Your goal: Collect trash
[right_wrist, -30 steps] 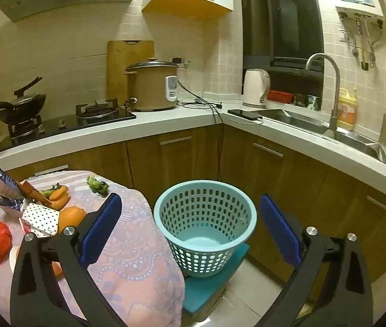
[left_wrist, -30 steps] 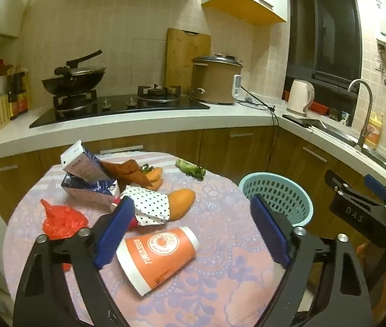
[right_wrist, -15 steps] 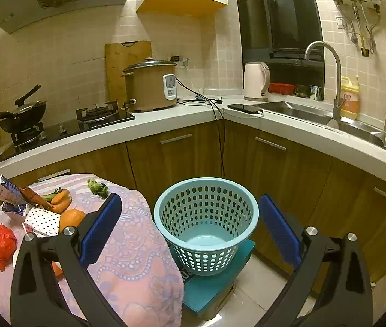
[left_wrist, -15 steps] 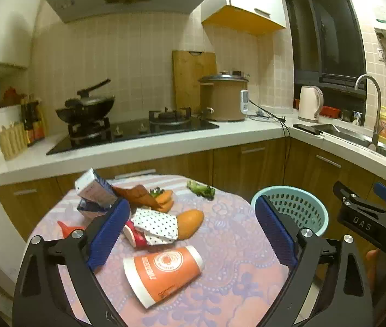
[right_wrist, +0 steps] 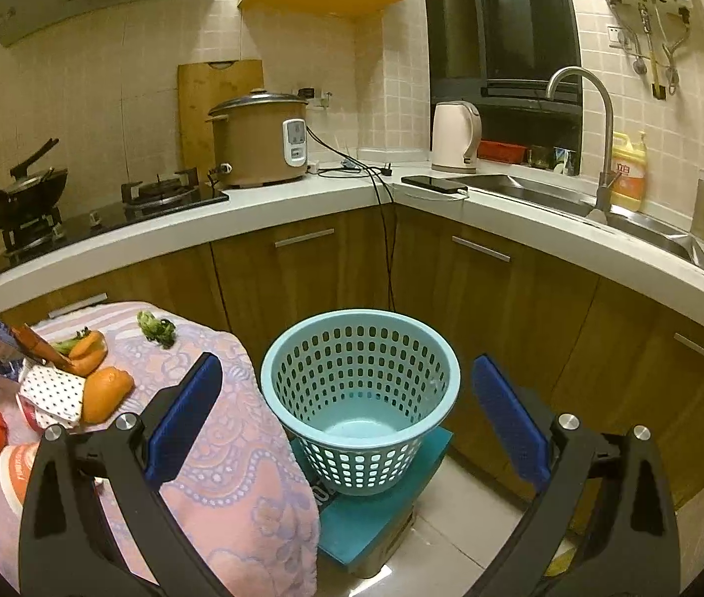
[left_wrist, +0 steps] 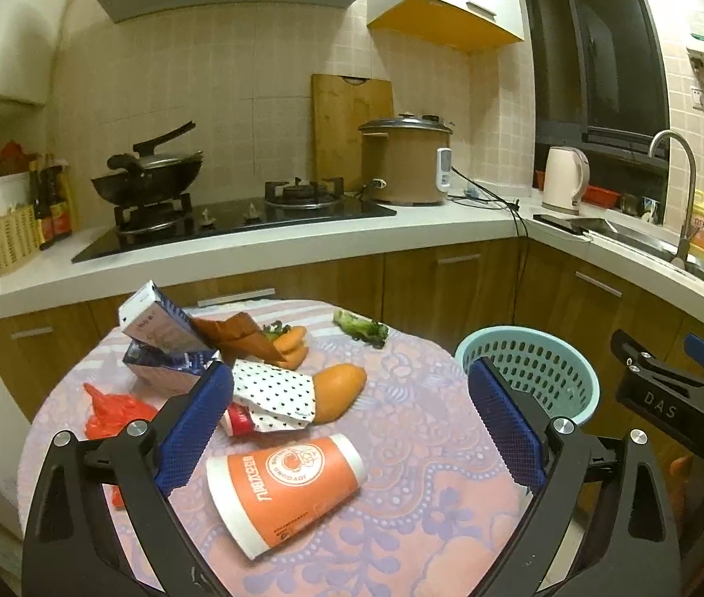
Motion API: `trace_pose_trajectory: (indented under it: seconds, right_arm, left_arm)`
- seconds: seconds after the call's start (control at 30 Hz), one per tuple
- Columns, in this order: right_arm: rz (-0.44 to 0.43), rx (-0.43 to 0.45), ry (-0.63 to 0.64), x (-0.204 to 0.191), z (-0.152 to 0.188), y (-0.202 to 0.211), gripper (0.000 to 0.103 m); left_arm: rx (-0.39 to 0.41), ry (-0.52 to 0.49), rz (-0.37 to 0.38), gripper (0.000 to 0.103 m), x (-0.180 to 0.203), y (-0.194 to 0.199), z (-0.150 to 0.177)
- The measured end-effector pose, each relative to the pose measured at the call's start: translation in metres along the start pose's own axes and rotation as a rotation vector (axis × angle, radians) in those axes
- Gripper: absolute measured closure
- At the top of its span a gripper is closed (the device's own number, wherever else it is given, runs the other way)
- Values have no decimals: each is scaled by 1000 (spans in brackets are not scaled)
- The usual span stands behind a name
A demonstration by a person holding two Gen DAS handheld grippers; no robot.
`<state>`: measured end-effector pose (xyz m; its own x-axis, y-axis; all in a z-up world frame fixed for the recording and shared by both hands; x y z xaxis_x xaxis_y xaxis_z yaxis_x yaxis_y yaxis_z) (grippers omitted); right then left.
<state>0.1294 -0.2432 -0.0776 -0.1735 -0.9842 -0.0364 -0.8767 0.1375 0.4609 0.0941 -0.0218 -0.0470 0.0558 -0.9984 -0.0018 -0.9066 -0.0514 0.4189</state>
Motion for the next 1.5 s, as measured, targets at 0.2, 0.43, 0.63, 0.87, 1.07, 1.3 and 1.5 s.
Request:
trace_pose_trajectory:
  seconds: [0.2,0.43,0.63,0.87,1.07,1.3,1.5]
  right_arm:
    - [6,-25,-21,2,6,-12,8]
    - [29,-24,-1,-4,8,-17,8]
    - [27,-34,9,-8,10,-20,8]
    - [24,-32,18,-13,11,-18,8]
    - [13,-33,23,-19,11,-17,10]
    - [17,-32,26,-21,10,-15,10]
    - [-36,-23,44,-39,9,-8,10]
  left_arm:
    - [-13,-5,15,10,-4,-8,13]
    - [-21,13,28,10,-15,-15,14]
    - [-31,39,27,10,-29,-20,15]
    - [-35,54,17,10,-25,-18,23]
    - [-45,81,13,10,-35,-19,23]
    - [-45,87,13,10,-40,-19,24]
    - [-38,77,-43,10,-63,-16,22]
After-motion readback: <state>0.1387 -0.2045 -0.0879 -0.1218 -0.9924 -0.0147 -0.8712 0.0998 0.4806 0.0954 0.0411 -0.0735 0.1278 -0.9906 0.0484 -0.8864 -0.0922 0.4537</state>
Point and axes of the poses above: each gripper's, at about its wrist camera, not at the fingertips, and y roughly against the way its jaws point, x to its right, z to its underside, the point moved 9 cm from there along -y, roughly the way its jaws point, and after that the axes turned 1 degree about -x, right-handed, at the moved point
